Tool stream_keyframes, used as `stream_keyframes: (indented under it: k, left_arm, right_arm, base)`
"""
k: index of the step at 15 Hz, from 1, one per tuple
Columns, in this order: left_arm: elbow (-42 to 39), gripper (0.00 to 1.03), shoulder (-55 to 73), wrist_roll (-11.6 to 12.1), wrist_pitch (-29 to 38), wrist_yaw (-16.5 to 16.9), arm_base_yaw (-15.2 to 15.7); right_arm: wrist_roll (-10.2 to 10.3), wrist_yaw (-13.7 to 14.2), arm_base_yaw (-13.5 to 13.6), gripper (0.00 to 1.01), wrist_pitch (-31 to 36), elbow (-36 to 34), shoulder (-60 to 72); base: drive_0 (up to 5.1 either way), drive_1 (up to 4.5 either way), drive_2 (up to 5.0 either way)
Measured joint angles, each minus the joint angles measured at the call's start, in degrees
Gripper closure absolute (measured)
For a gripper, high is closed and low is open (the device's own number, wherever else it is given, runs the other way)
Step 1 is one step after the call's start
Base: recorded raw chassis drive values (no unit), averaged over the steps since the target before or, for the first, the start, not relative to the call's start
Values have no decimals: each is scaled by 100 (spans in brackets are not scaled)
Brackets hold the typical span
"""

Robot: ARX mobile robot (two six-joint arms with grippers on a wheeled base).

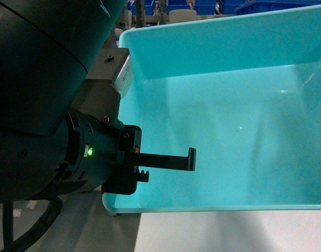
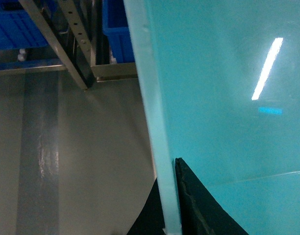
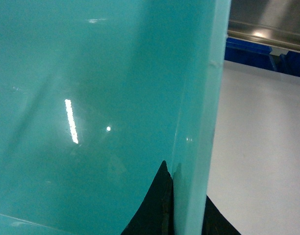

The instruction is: Organize blue bins on left shelf correctly

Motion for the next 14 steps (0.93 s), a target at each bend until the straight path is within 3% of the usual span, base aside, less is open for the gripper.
stream_keyframes:
  k: [14]
  left_arm:
    - [0,101,0,0,-13,2,0]
  right_arm:
    - [0,0,0,99,-24,0,2]
  base:
    - [-493,271,209]
